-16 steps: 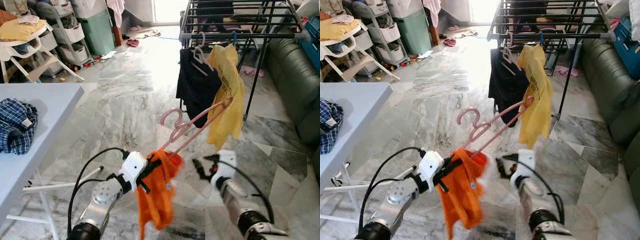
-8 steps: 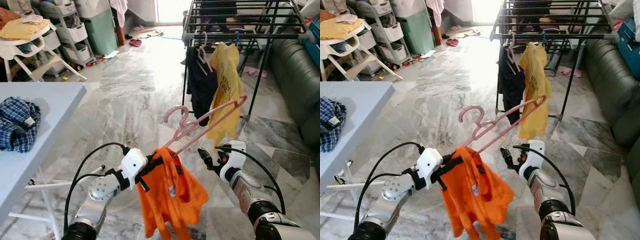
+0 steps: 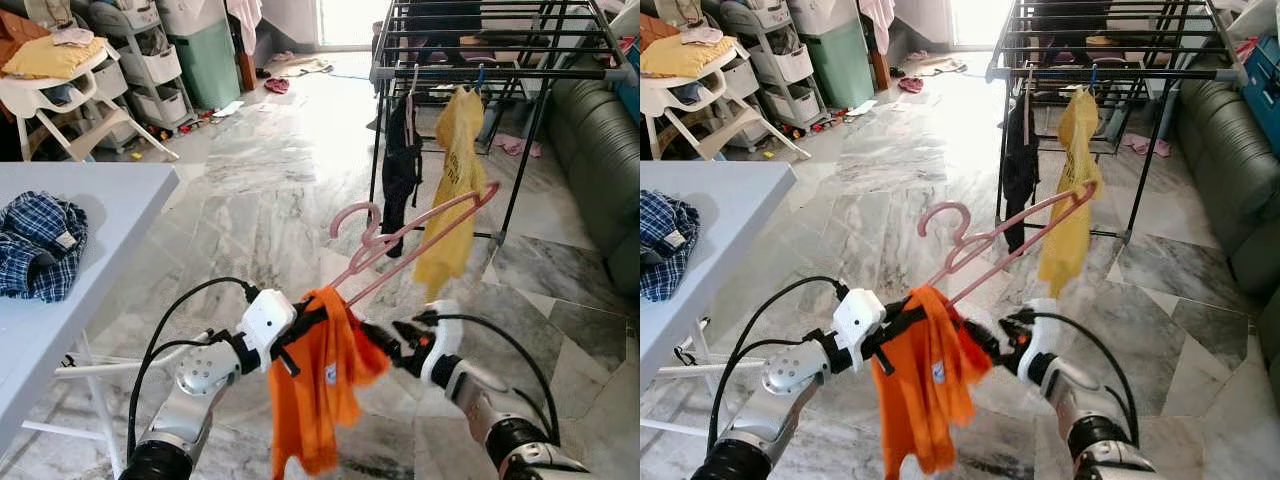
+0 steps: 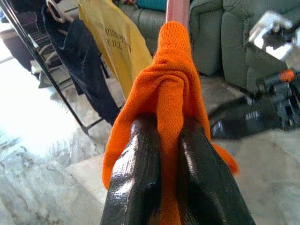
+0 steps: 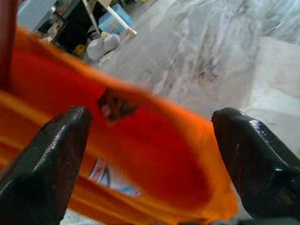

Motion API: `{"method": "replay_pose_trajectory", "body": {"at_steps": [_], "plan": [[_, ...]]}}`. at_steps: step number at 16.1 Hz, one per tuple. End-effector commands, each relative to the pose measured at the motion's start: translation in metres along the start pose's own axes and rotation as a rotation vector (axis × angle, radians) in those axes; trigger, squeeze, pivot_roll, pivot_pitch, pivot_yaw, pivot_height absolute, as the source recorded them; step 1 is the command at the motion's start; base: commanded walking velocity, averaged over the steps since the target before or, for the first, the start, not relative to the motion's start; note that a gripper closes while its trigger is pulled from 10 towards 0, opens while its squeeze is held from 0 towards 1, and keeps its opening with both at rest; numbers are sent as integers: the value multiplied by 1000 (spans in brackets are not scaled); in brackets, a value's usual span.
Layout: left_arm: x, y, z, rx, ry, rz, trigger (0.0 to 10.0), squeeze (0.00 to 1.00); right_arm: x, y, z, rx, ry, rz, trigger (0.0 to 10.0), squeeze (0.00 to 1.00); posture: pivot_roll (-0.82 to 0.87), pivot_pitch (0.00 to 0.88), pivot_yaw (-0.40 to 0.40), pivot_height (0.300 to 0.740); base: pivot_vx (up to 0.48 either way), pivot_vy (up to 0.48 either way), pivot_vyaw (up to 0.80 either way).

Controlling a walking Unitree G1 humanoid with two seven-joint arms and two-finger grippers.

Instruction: Hang hanger

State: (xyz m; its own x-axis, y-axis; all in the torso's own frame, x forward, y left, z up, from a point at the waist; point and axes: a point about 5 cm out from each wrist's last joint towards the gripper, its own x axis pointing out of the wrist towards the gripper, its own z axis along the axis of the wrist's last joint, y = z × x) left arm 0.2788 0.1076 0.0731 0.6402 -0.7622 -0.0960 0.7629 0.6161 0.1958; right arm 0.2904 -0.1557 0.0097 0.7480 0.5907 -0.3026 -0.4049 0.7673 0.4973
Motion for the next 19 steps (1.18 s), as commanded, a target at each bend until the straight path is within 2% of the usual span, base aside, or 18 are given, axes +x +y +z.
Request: {"method": "replay_pose_trajectory", "body": {"at_steps": [1, 3, 6, 10, 12, 14, 15, 16, 17, 18, 19], "plan": [[3, 4, 13, 27, -43, -15, 0, 0, 4, 5, 2, -15, 5, 24, 10000, 0, -76, 0, 102, 740, 0, 0, 0], [3, 3, 17, 27, -55, -24, 0, 0, 6, 6, 1, -2, 6, 14, 10000, 0, -72, 0, 101, 740, 0, 0, 0], [2, -2, 24, 28, -79, -54, 0, 0, 6, 1, 6, -30, 1, -40, 10000, 0, -71, 0, 102, 740, 0, 0, 0], [-2, 2, 29, 36, -87, -57, 0, 0, 0, -6, 6, -38, 15, -82, 10000, 0, -73, 0, 101, 740, 0, 0, 0], [-3, 4, 33, 38, -100, -54, 0, 0, -2, -8, -2, -41, 59, -98, 10000, 0, -72, 0, 100, 740, 0, 0, 0], [-2, 5, 37, 36, -117, -51, 0, 0, -10, -11, -28, -63, 183, -136, 10000, 0, -68, 0, 98, 740, 0, 0, 0], [-3, 5, 38, 34, -125, -52, 0, 0, -13, -13, -31, -44, 189, -161, 10000, 0, -68, 0, 100, 740, 0, 0, 0], [-3, 4, 40, 26, -135, -54, 0, 0, -14, -16, -31, -38, 190, -187, 8392, 0, -69, 0, 100, 740, 0, 0, 0], [-3, 4, 42, 13, -146, -56, 0, 0, -15, -18, -31, -33, 189, -214, 5843, 0, -70, 0, 101, 740, 0, 0, 0], [-3, 4, 43, 12, -149, -59, 0, 0, -16, -20, -29, -35, 187, -234, 0, 0, -70, 0, 102, 740, 0, 0, 0], [-3, 4, 44, 13, -152, -65, 0, 0, -16, -22, -27, -45, 188, -264, 0, 0, -70, 0, 102, 740, 0, 0, 0]]}}
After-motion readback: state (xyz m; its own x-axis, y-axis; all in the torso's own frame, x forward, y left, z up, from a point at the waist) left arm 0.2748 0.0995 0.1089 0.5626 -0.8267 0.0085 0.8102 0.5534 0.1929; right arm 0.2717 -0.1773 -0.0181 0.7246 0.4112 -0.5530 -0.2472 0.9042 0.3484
